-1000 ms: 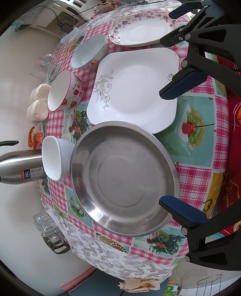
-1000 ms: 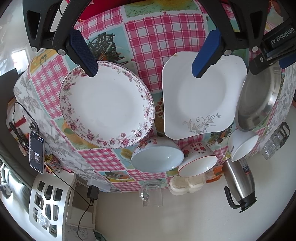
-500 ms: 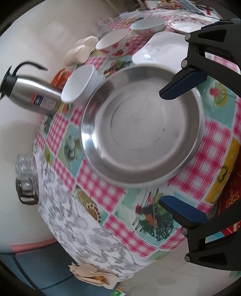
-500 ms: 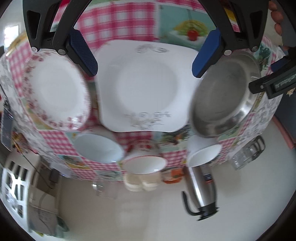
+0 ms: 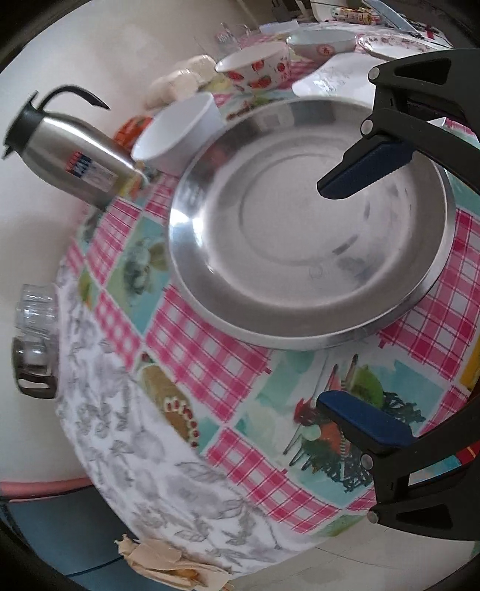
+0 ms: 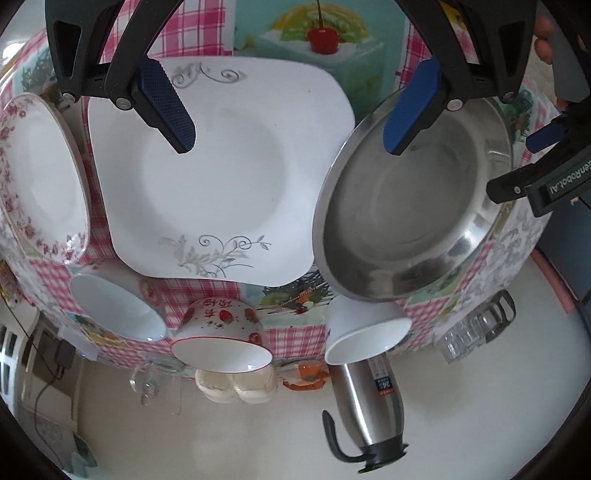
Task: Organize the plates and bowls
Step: 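Move the left gripper to the steel basin rim and grasp it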
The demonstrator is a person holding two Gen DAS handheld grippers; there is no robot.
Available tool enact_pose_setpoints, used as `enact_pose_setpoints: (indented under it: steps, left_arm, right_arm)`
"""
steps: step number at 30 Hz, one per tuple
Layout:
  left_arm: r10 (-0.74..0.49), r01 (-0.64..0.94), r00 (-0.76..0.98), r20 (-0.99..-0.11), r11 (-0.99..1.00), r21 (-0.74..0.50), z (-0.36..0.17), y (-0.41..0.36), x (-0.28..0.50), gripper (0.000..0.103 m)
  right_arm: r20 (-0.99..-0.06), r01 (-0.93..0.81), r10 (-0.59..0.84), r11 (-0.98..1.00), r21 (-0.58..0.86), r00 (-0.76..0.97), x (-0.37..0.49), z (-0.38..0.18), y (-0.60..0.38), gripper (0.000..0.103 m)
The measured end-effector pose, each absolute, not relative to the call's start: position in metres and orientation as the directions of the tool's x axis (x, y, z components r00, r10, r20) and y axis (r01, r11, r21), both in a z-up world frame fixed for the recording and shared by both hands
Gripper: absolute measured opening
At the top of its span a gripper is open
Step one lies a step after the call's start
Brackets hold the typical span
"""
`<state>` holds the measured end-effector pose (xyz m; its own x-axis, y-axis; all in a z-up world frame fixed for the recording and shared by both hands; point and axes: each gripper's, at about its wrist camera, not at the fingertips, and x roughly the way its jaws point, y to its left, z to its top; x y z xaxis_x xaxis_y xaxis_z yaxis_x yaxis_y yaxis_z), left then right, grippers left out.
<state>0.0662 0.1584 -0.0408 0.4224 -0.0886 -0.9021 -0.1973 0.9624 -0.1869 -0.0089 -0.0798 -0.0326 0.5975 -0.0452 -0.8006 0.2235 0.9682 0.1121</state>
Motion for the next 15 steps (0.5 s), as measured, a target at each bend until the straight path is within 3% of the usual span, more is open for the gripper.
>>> enact_pose_setpoints:
  steps: [2, 6, 7, 9, 13, 15]
  left_arm:
    - [-0.081, -0.209, 0.416, -0.906, 0.961, -0.182, -0.045, 0.16, 0.068, 0.103]
    - [-0.067, -0.252, 0.41, -0.909, 0.95, -0.183, -0.053, 0.171, 0.069, 0.098]
    - [-0.074, -0.258, 0.405, -0.911, 0.947, -0.192, -0.056, 0.173, 0.07, 0.095]
    - [-0.078, -0.261, 0.389, -0.918, 0.946, -0.191, -0.063, 0.174, 0.073, 0.076]
    - [-0.077, -0.244, 0.389, -0.918, 0.952, -0.184, -0.066, 0.173, 0.077, 0.063]
    - [-0.08, -0.232, 0.394, -0.915, 0.955, -0.184, -0.066, 0.172, 0.079, 0.049]
  right_arm:
    - [-0.797, 0.21, -0.051, 0.973, 0.097, 0.602, -0.007, -0.033, -0.076, 0.101]
    - [-0.784, 0.184, -0.048, 0.979, 0.085, 0.618, -0.001, -0.034, -0.072, 0.079]
    - [-0.784, 0.173, -0.036, 0.981, 0.092, 0.62, 0.001, -0.035, -0.071, 0.072]
    - [-0.787, 0.158, -0.015, 0.982, 0.105, 0.616, 0.004, -0.036, -0.071, 0.059]
    - [-0.784, 0.15, 0.001, 0.981, 0.121, 0.621, 0.008, -0.036, -0.072, 0.047]
    - [-0.78, 0.145, 0.007, 0.982, 0.124, 0.626, 0.009, -0.035, -0.071, 0.043]
